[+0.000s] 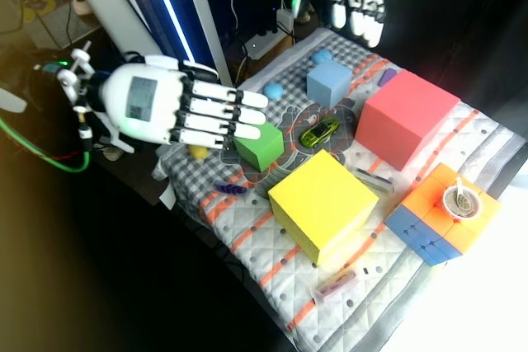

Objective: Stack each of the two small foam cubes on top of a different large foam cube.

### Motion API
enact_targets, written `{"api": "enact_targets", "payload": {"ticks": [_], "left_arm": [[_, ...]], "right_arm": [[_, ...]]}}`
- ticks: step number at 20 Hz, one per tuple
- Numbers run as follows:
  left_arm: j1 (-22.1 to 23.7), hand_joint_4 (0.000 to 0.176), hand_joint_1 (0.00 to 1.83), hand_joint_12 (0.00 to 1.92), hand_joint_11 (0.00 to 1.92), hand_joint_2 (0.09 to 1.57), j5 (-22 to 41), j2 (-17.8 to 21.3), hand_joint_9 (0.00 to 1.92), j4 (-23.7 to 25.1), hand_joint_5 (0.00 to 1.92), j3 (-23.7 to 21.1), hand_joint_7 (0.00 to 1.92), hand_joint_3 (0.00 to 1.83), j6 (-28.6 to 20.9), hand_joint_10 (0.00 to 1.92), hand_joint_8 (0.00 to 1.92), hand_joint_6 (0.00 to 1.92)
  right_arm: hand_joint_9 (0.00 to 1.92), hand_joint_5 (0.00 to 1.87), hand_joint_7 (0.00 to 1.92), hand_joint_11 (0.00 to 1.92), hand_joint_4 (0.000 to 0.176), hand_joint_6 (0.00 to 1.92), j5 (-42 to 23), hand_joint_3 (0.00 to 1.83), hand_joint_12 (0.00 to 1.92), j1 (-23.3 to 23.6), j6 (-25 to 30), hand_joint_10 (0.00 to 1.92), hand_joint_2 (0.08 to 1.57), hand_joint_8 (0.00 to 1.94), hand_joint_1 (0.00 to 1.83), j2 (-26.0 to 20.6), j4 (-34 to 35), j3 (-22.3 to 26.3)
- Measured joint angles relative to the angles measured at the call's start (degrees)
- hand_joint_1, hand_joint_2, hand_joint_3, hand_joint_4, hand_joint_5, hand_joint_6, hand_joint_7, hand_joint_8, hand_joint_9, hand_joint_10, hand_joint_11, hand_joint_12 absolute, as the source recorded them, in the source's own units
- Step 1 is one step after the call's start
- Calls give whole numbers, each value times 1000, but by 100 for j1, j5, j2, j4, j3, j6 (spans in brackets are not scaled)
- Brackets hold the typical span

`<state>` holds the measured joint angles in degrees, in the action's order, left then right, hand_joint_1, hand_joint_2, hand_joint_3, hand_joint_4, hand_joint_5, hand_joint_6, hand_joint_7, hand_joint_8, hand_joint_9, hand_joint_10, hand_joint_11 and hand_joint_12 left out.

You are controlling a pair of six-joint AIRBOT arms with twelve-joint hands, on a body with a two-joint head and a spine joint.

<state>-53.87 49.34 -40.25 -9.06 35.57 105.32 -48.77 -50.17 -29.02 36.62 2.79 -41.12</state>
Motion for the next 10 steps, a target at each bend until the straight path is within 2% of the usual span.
{"api": "enact_targets", "payload": {"ticks": [1, 2, 5, 6, 7, 8, 10], "left_arm": [[-70, 58, 377, 760, 0, 1150, -79, -2, 4, -72, 0, 0, 75, 0, -20, 263, 9, 0], [-94, 58, 427, 831, 0, 1140, -125, -13, 0, -140, 0, 2, 75, 0, -17, 295, 7, 0], [-105, 96, 448, 860, 0, 1134, -278, -195, 0, -238, 0, 114, 34, 0, -20, 200, 3, 0], [-107, 99, 467, 852, 0, 1138, -382, -256, 0, -339, 0, 149, 28, 0, -28, 162, 2, 0], [-107, 102, 477, 800, 0, 1142, -442, -323, 0, -376, 0, 201, 7, 0, -22, 114, 0, 0], [-107, 120, 505, 604, 0, 1131, -457, -361, 0, -411, 0, 236, 1, 0, -31, 57, 0, 0], [-105, 141, 616, 240, 0, 1108, -525, -450, 0, -586, 0, 337, 0, 0, -24, 1, 0, 0]], "right_arm": [[12, 0, 0, 0, 0, 0, 92, 50, 1921, 66, 0, 6, 1092, 0, 599, 76, 15, -55], [7, 0, 0, 0, 0, 0, 173, 48, 1921, 101, 2, 4, 1086, 0, 590, 142, 20, -103], [37, 0, 0, 0, 0, 0, 424, 40, 1921, 254, 0, 20, 1067, 0, 609, 352, 22, -262], [39, 0, 0, 0, 0, 0, 520, 37, 1921, 321, 0, 24, 1061, 0, 626, 446, 31, -343], [42, 0, 0, 0, 0, 0, 632, 36, 1921, 385, 2, 29, 1059, 0, 635, 520, 46, -407], [20, 0, 0, 0, 0, 0, 715, 32, 1921, 428, 0, 23, 1052, 0, 673, 566, 55, -439], [21, 0, 0, 0, 0, 0, 894, 22, 1921, 514, 2, 31, 1035, 0, 715, 713, 46, -538]]}}
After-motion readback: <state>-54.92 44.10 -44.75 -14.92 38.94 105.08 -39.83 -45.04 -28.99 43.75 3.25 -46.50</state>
